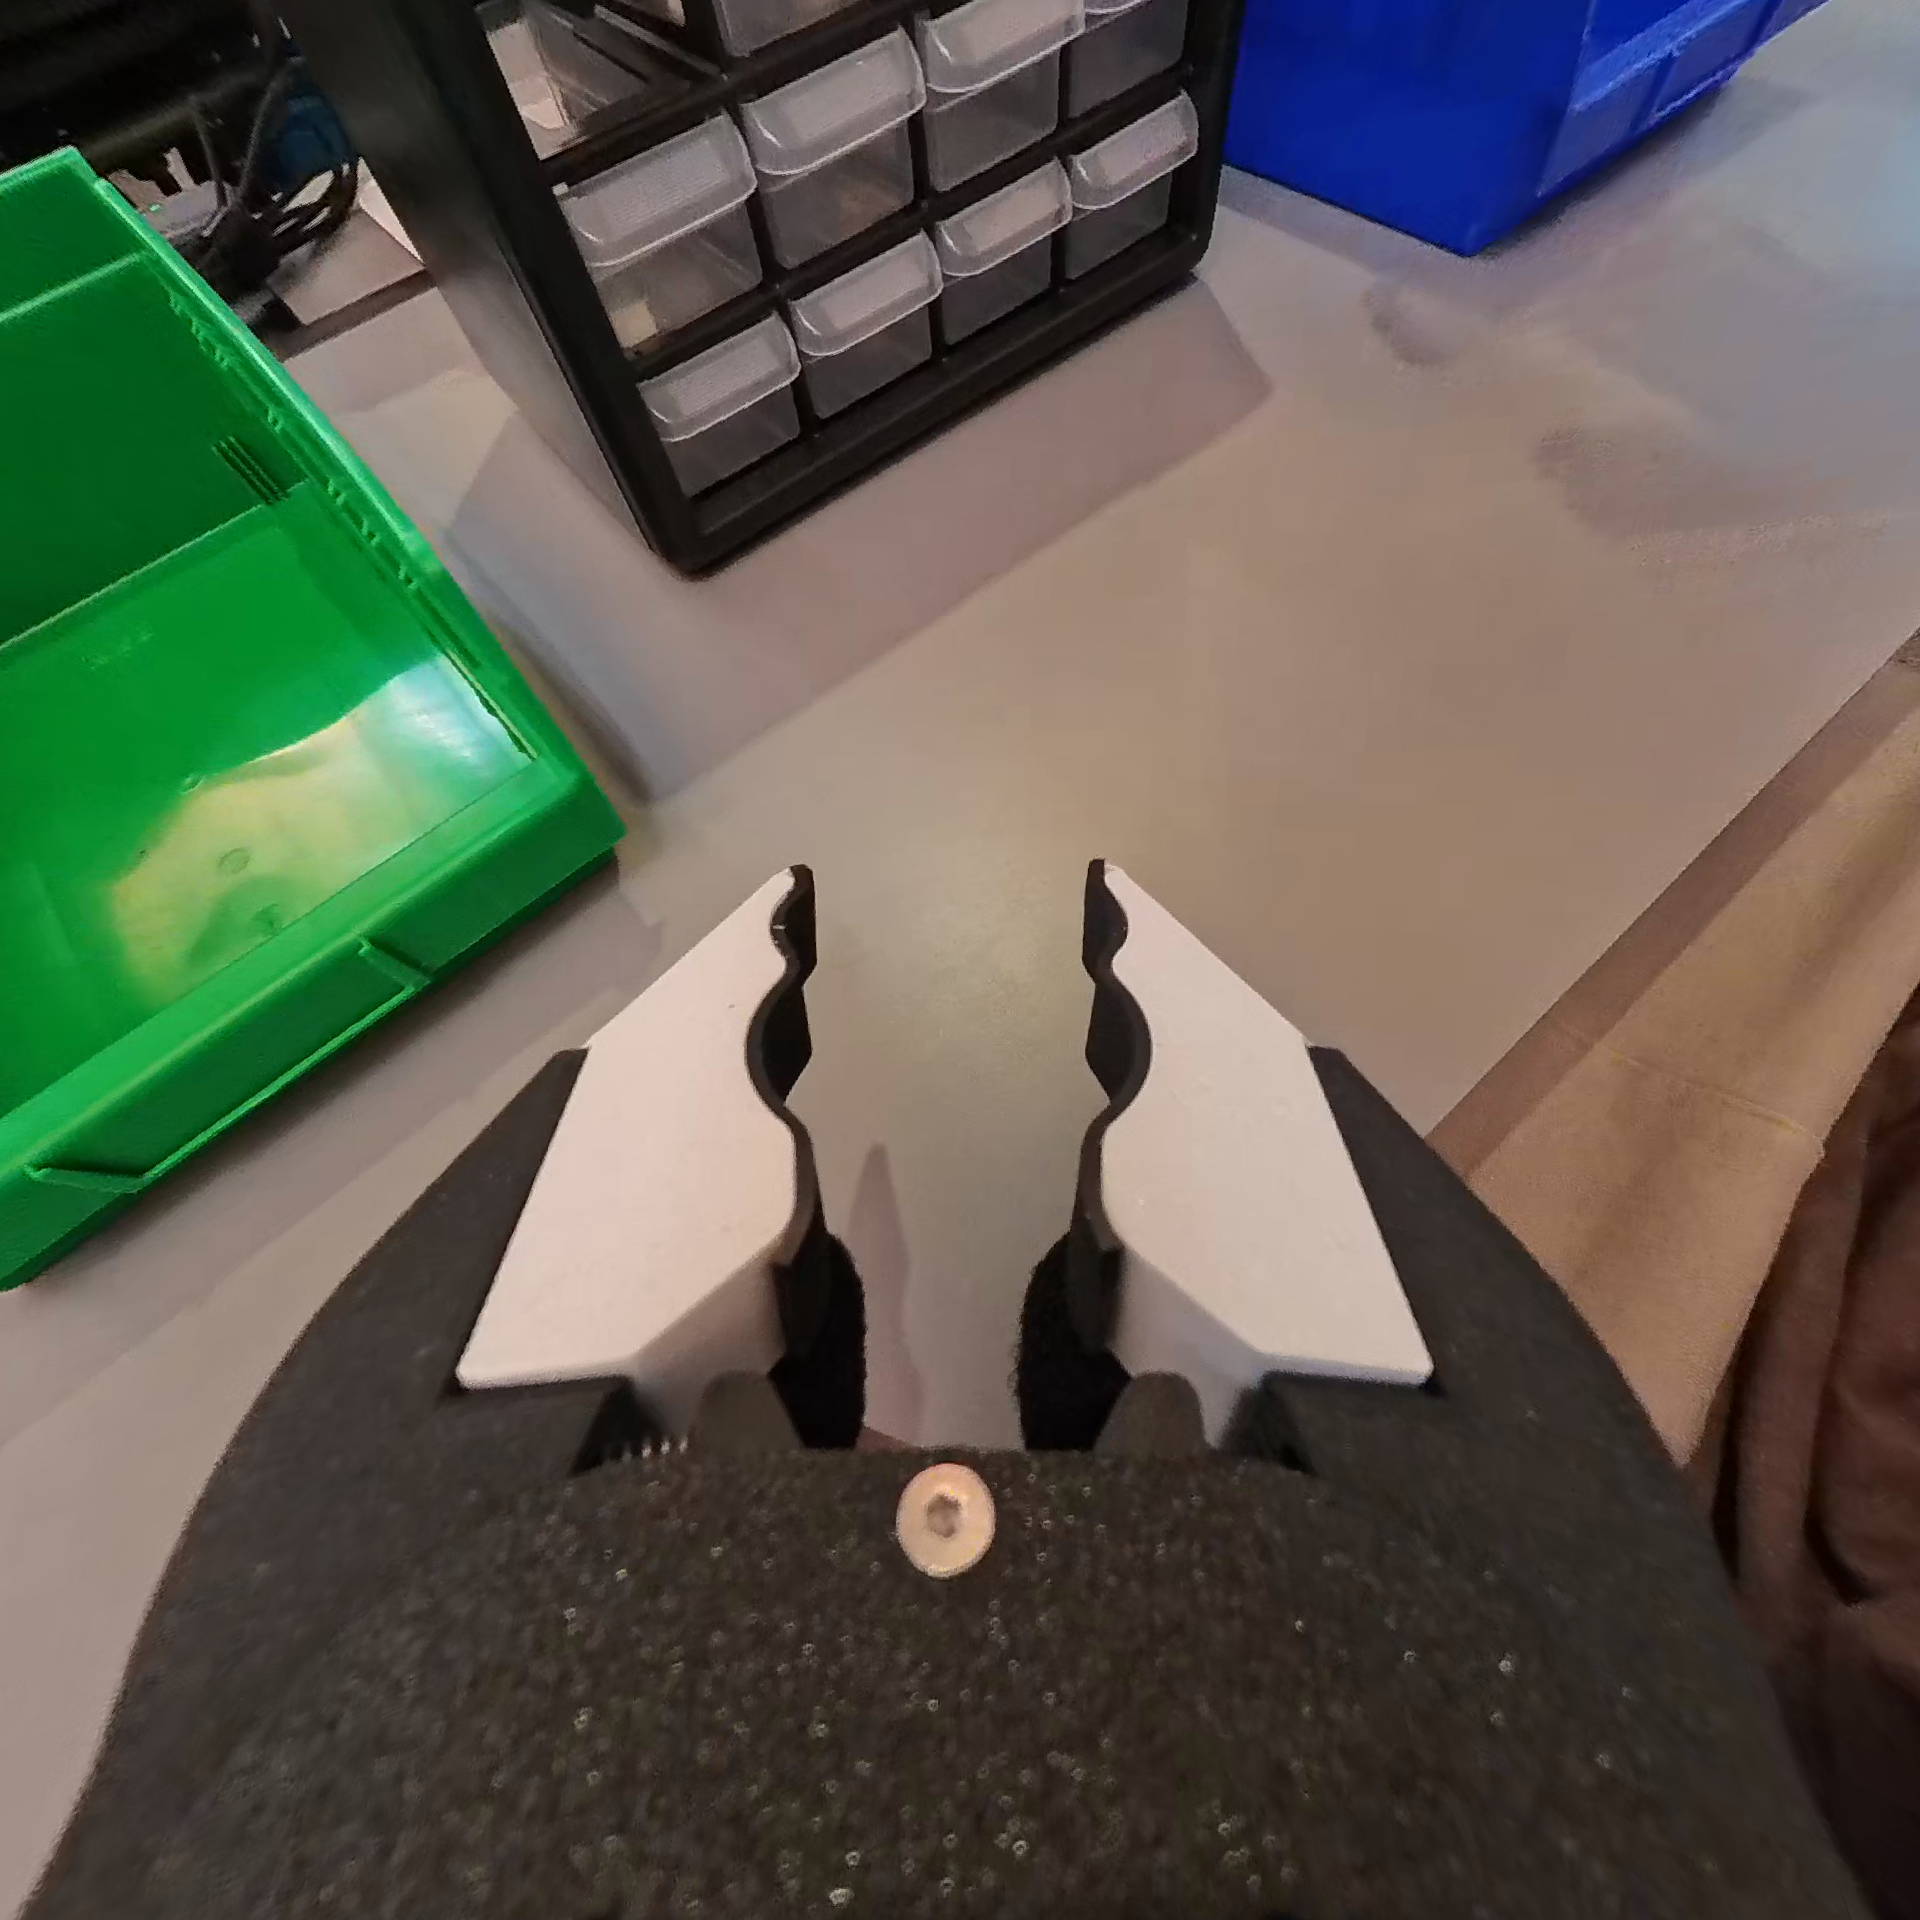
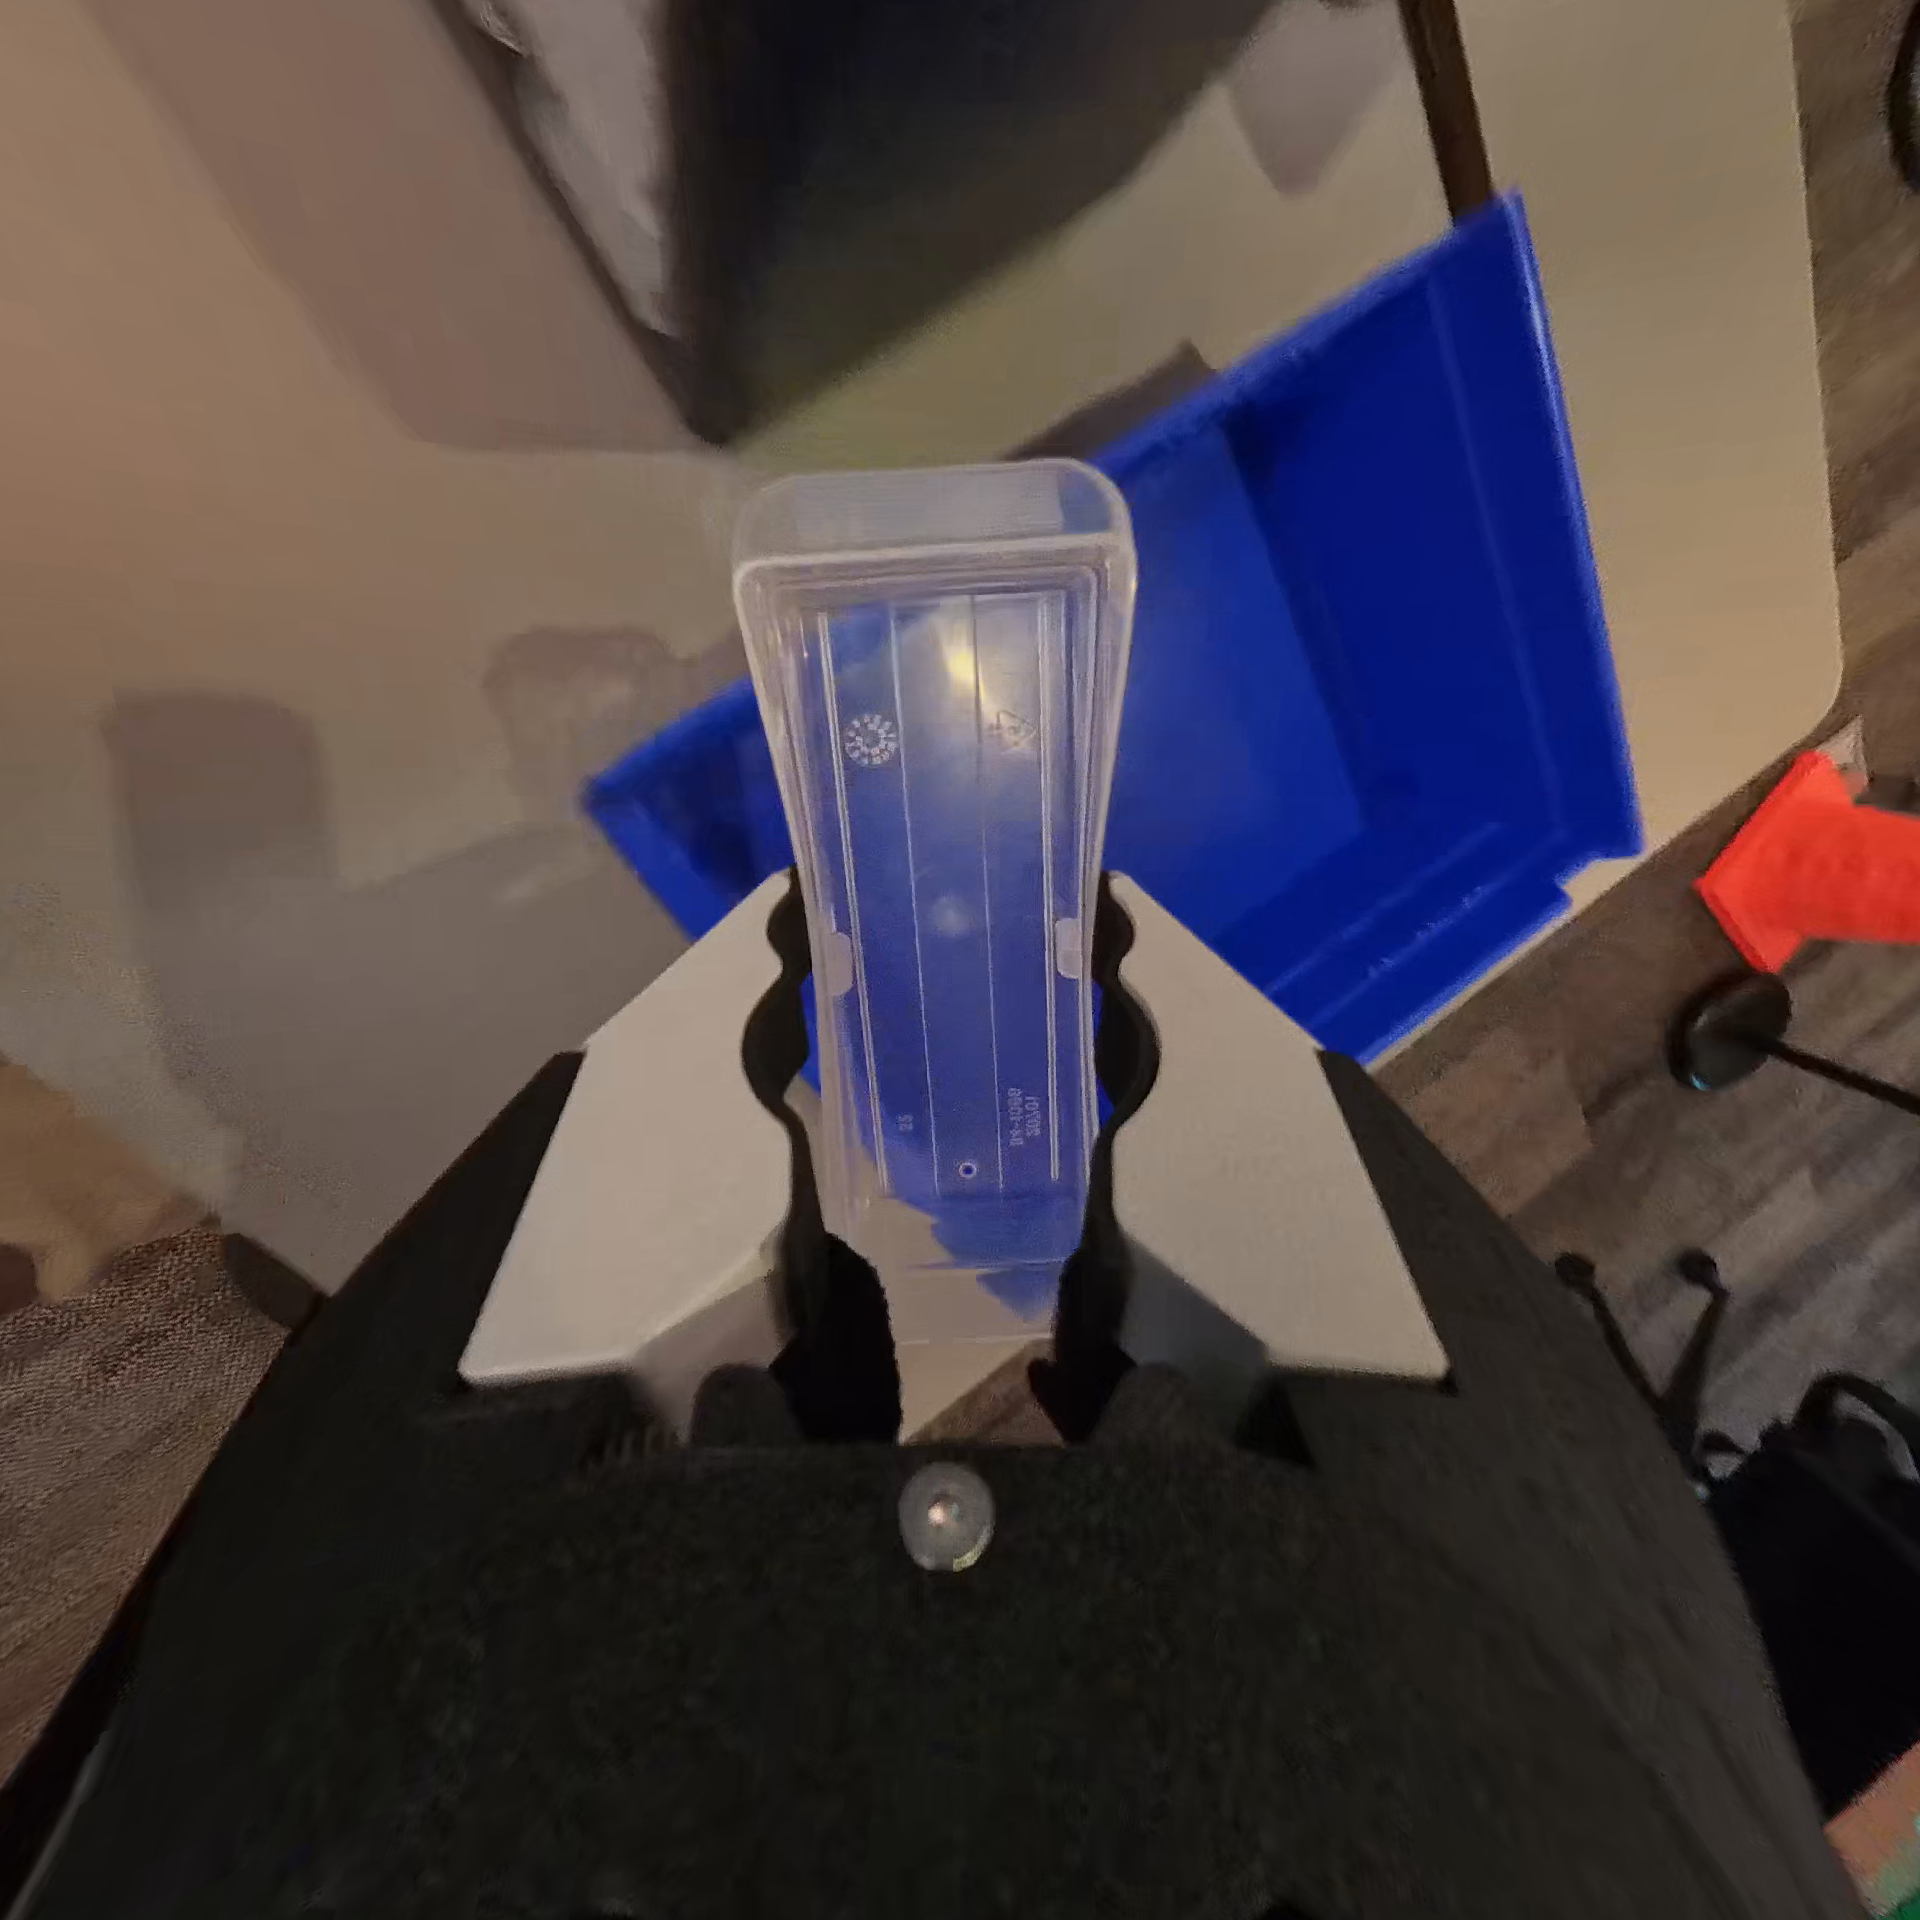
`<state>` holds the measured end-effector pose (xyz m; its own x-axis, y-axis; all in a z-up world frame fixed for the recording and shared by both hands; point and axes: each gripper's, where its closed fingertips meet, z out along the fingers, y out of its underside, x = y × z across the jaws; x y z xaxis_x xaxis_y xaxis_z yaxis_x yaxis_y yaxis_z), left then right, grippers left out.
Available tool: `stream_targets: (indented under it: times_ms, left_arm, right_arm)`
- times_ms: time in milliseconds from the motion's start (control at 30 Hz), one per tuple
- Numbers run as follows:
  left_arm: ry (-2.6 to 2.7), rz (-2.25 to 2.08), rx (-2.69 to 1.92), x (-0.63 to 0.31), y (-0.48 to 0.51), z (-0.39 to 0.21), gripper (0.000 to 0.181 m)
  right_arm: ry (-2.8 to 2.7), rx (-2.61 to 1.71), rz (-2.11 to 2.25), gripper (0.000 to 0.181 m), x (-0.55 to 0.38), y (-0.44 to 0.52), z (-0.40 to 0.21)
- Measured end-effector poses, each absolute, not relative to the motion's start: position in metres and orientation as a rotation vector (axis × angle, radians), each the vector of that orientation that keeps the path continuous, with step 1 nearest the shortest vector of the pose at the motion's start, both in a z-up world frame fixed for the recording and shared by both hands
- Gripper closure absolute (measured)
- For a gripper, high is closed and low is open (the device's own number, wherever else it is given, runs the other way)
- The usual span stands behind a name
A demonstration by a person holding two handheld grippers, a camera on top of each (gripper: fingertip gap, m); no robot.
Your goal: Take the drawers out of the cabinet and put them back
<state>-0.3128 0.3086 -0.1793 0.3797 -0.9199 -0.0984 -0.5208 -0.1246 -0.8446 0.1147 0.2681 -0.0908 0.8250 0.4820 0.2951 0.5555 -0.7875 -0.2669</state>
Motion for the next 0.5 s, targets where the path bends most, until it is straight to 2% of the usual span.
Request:
stream_targets:
  times_ms: [200, 500]
  left_arm:
    - [1.251, -0.548, -1.774, -0.317, 0.311, -0.177, 0.131]
    - [1.276, -0.461, -1.767, -0.318, 0.318, -0.186, 0.132]
  right_arm:
    - [-0.69, -2.819, -0.267, 0.129, 0.193, 0.316, -0.146]
    - [-1.156, -2.76, -0.255, 0.128, 0.238, 0.38, -0.204]
